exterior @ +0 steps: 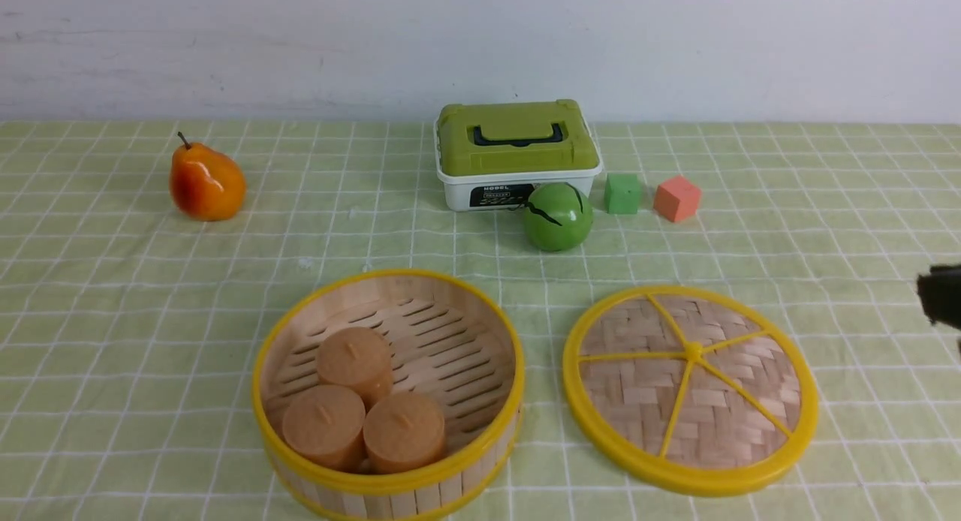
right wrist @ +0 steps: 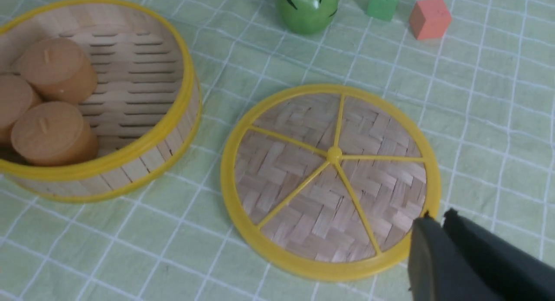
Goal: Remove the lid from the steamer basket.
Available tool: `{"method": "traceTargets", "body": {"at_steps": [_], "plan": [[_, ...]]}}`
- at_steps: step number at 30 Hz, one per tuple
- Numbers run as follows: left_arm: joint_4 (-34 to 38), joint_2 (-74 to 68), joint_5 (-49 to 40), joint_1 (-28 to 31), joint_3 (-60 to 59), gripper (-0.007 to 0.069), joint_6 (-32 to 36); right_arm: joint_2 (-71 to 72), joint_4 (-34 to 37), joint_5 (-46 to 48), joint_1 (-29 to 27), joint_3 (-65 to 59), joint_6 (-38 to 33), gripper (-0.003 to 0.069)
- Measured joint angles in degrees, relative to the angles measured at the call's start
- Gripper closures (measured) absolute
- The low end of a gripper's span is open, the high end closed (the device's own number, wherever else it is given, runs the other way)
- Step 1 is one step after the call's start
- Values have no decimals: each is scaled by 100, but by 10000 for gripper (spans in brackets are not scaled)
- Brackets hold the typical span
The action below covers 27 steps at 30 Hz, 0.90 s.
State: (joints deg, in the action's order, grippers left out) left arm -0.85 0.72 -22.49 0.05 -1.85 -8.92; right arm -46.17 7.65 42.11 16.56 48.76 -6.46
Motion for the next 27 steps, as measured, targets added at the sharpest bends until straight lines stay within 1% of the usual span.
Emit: {"method": "traceTargets", "body": {"at_steps": [2, 8, 16, 21, 23, 25, 26, 27], "plan": [[0, 0, 0, 0, 0, 386, 0, 235, -8, -31, 0, -196, 0, 679], [0, 0, 0, 0, 0, 386, 0, 626, -8, -14, 0, -355, 0, 680], [0, 0, 0, 0, 0, 386, 0, 661, -8, 62, 0, -355, 0, 678], [0, 0, 0, 0, 0, 386, 0, 780, -410, 241, 0, -365, 0, 674], [0, 0, 0, 0, 0, 386, 0, 1024, -509, 235, 0, -417, 0, 672], [0, 0, 0, 0, 0, 386, 0, 1653, -530, 5, 0, -679, 0, 671], [0, 0, 0, 0, 0, 386, 0, 1704, -530, -26, 0, -679, 0, 671], [0, 0, 0, 0, 0, 386, 0, 2045, -530, -299, 0, -940, 0, 669]]}}
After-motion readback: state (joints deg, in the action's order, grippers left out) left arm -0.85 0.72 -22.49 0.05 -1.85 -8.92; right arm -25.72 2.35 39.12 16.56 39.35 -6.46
